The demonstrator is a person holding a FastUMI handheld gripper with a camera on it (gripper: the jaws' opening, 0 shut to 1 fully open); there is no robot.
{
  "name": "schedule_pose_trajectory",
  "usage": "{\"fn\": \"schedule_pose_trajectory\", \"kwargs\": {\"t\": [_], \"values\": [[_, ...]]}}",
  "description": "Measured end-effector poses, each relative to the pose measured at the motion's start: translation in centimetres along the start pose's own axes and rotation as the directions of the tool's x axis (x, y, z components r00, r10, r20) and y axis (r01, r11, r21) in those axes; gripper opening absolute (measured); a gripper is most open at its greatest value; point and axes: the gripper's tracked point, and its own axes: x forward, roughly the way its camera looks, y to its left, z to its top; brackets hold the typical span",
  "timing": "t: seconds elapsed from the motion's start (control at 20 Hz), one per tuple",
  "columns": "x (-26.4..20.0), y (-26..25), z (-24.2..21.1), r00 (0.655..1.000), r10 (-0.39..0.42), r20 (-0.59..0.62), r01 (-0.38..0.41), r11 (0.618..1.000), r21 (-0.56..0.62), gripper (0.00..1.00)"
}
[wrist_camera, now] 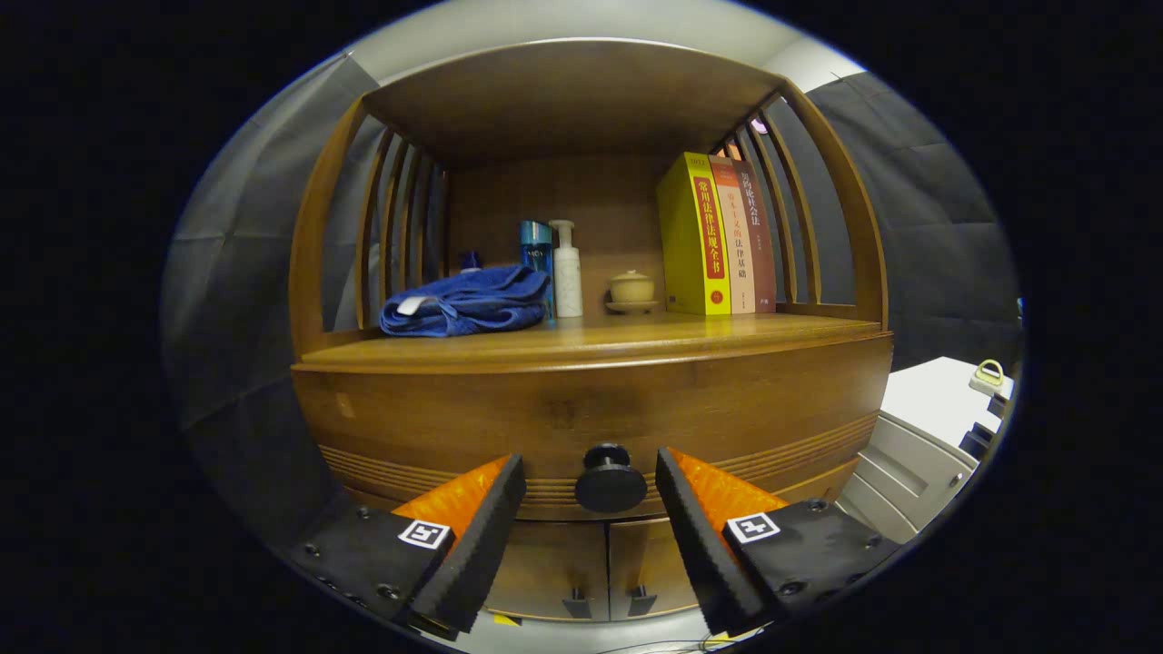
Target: Pull open the drawer, take out the items inside it, and place them on the countertop above the cabinet.
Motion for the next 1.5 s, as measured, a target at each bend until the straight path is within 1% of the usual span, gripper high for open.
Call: {"fn": "schedule_pose_trajectory", "kwargs": {"t": [0.05,0.15,0.25,0.35,0.5,0.6,0.7,0.85,1.15,1.5], "values": [[0.3,0.0,0.0,1.0,0.001,0.0,-0.001,1.0,-0.005,0.93],[1.1,-0.4,0.0,1.0,-0.007,0.001,0.007,1.0,-0.012,0.83],[1.6,-0.3,-0.3,1.0,0.0,-0.005,0.0,1.0,-0.011,0.82],[2.2,-1.1,-0.9,0.999,-0.025,-0.026,0.024,0.999,-0.021,0.71],[2.2,-0.9,-1.0,1.0,-0.009,-0.02,0.009,1.0,0.008,0.55],[2.3,-1.0,-1.1,1.0,-0.023,-0.021,0.023,1.0,0.004,0.47],[2.1,-0.9,-1.2,0.999,-0.017,-0.033,0.017,1.0,-0.002,0.4],[1.0,-0.9,-1.3,0.999,-0.018,-0.042,0.019,1.0,0.01,0.4],[-3.8,-1.0,-1.7,1.0,-0.026,-0.018,0.027,0.999,0.044,0.4],[-8.5,-0.9,-2.4,0.999,-0.023,-0.046,0.026,0.997,0.073,0.4]]}}
